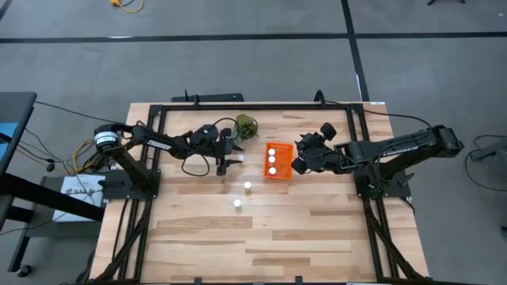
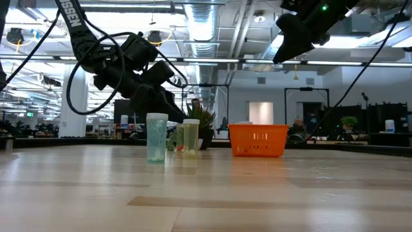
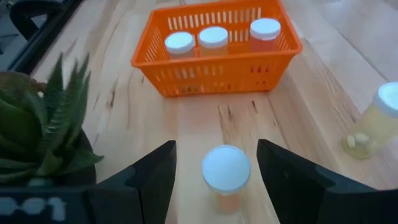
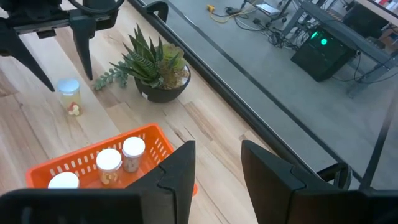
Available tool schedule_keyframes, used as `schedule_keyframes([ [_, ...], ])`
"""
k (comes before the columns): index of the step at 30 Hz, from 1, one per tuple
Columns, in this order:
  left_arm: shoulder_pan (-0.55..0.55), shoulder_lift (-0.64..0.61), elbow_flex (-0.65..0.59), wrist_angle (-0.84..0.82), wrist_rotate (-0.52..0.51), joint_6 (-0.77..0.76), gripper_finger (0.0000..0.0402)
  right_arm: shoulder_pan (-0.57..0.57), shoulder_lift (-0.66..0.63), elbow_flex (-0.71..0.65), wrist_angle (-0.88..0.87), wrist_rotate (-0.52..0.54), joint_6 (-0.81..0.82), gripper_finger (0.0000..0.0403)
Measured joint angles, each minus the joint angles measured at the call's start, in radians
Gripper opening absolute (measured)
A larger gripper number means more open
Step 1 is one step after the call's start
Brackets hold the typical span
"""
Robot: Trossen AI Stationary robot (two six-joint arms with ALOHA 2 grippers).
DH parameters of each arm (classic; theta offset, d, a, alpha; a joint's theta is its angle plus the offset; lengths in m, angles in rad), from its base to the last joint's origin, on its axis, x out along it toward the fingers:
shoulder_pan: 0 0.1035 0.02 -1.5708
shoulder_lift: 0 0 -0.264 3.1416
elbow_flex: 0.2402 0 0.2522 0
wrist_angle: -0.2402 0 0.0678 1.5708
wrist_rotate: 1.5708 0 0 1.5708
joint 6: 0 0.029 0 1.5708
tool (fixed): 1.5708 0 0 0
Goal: Pick and place pill bottles into a basket
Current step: Put the top yellow pill bottle into the basket
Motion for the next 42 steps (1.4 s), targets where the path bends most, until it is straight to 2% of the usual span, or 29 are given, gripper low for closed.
schedule_keyframes([
  [7,0.003,0.164,0.003,0.095,0.019,-0.030,0.0215,0.000,0.000,0.000,0.000,0.000,0.000,0.0123],
  [13,0.003,0.263,0.055,0.114,0.027,-0.034,0.0215,0.000,0.000,0.000,-0.001,0.000,0.000,0.0123],
  [29,0.001,0.275,0.081,0.113,0.076,-0.028,0.0215,0.000,0.000,0.000,-0.009,-0.001,-0.002,0.0123],
  [42,-0.001,0.275,0.081,0.112,0.078,-0.029,0.0215,0.000,0.000,0.000,-0.009,-0.001,-0.002,0.0123],
])
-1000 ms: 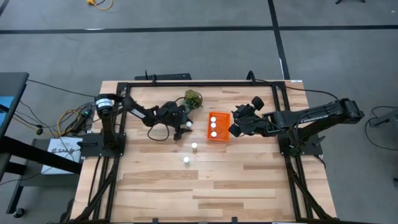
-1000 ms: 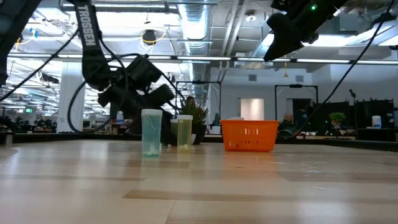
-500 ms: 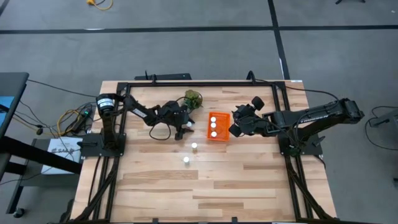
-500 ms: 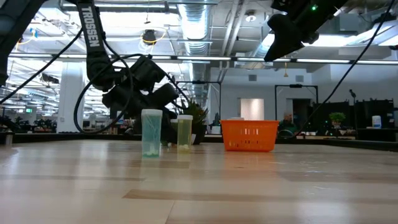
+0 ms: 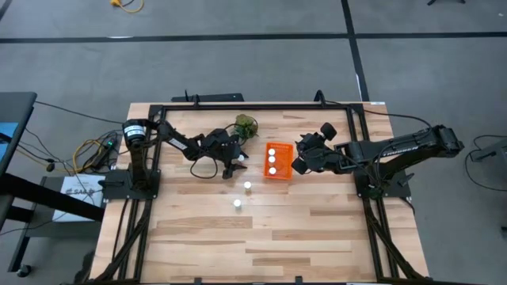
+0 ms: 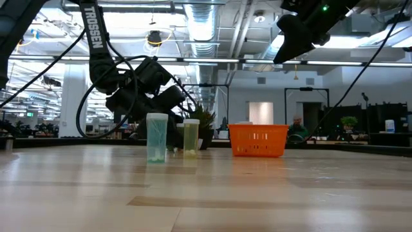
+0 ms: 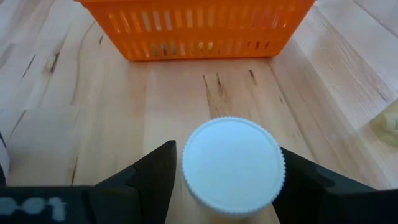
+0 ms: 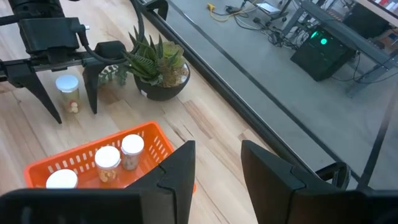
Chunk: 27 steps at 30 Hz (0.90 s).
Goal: Pick and place pill bottles into a basket
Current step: Put the top yellow pill bottle into the basket
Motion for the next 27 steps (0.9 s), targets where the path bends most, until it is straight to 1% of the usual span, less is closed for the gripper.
schedule_keyframes([
  [6,0.000,0.000,0.000,0.000,0.000,0.000,0.0210,0.000,0.000,0.000,0.000,0.000,0.000,0.0123],
  [8,0.000,0.000,0.000,0.000,0.000,0.000,0.0197,0.000,0.000,0.000,0.000,0.000,0.000,0.0123],
  [15,0.000,-0.001,0.000,-0.001,0.000,-0.012,0.0132,0.000,0.000,0.000,0.000,0.000,0.000,0.0123],
  [18,0.000,-0.001,0.000,-0.001,0.000,-0.020,0.0112,0.000,0.000,0.000,0.000,0.000,0.000,0.0123],
  [22,0.000,-0.001,0.000,-0.002,0.002,-0.029,0.0095,0.000,0.000,0.000,0.000,0.000,0.000,0.0123],
  [27,-0.004,-0.003,0.000,-0.003,0.002,-0.038,0.0089,0.000,0.000,0.000,0.000,0.000,-0.001,0.0123],
])
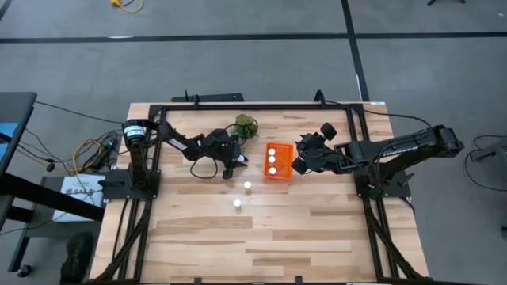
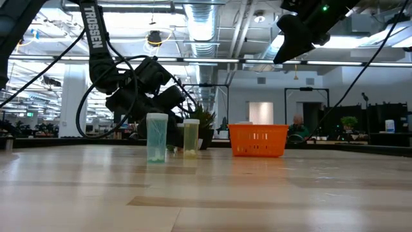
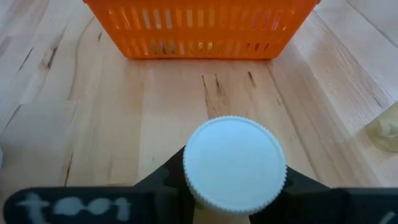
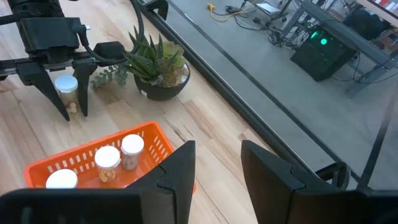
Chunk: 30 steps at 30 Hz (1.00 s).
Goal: Pick and place pill bottles into a basket
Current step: Put the top yellow pill bottle into the basket
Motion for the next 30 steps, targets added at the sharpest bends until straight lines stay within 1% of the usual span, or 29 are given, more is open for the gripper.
schedule_keyframes([
  [3,-0.006,-0.020,-0.001,-0.012,0.000,-0.001,0.0089,0.000,0.000,0.000,0.000,0.000,-0.013,0.0123],
  [9,-0.023,-0.109,-0.001,-0.067,0.005,0.001,0.0089,0.000,0.000,0.000,0.001,0.000,-0.015,0.0123],
  [12,-0.040,-0.155,-0.001,-0.070,0.010,0.000,0.0089,0.000,0.000,0.000,0.000,0.000,-0.015,0.0123],
  [17,-0.076,-0.215,-0.001,-0.033,-0.006,-0.007,0.0088,0.000,0.000,0.000,0.000,0.000,-0.021,0.0123],
  [20,-0.098,-0.219,0.005,0.017,-0.037,-0.023,0.0088,0.000,0.000,0.000,0.000,0.000,-0.026,0.0123],
  [24,-0.123,-0.216,0.065,-0.015,-0.078,-0.026,0.0088,-0.002,0.000,0.000,0.000,0.001,-0.042,0.0123],
  [30,-0.135,-0.215,0.177,-0.093,-0.082,-0.018,0.0088,-0.029,0.000,0.000,-0.022,0.002,-0.050,0.0123],
])
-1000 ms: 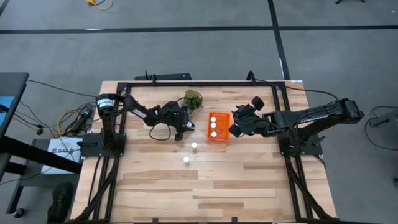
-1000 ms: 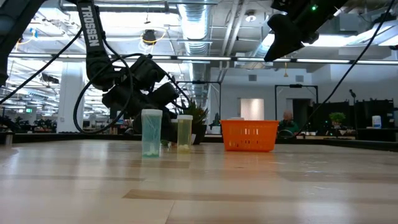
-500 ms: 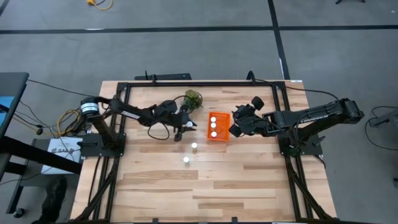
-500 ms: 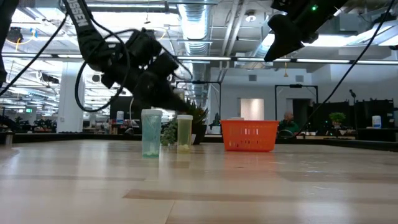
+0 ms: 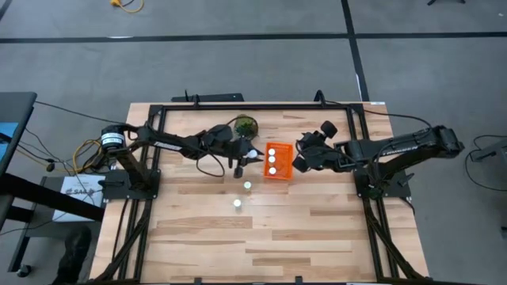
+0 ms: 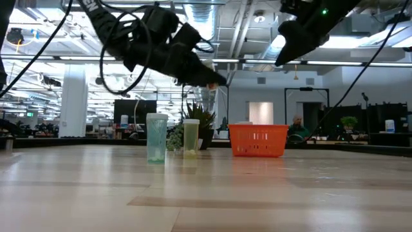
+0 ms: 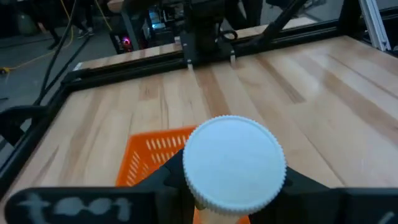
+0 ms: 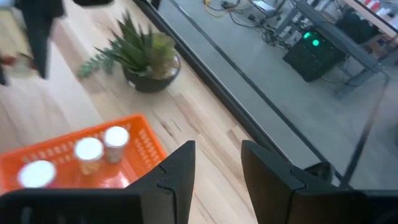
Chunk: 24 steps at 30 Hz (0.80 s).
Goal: Pick and place pill bottles into a basket
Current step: Put the top yellow pill bottle into the basket
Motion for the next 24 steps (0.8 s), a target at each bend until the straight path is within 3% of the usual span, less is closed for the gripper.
schedule_keyframes([
  [7,0.002,0.014,0.081,-0.013,-0.003,-0.001,0.0088,-0.064,0.000,0.000,-0.015,0.007,-0.027,0.0123],
  [14,0.003,0.146,0.218,-0.036,0.007,-0.032,0.0088,-0.124,-0.014,-0.001,-0.025,0.096,-0.067,0.0123],
  [17,0.004,0.214,0.277,-0.053,0.007,-0.035,0.0088,-0.138,-0.040,-0.002,-0.025,0.083,-0.113,0.0123],
  [20,0.006,0.258,0.332,-0.065,0.012,-0.039,0.0088,-0.154,-0.086,-0.001,-0.013,-0.039,-0.194,0.0123],
  [24,0.008,0.289,0.372,-0.097,0.032,-0.046,0.0088,-0.201,-0.173,-0.001,0.009,-0.375,-0.302,0.0123],
])
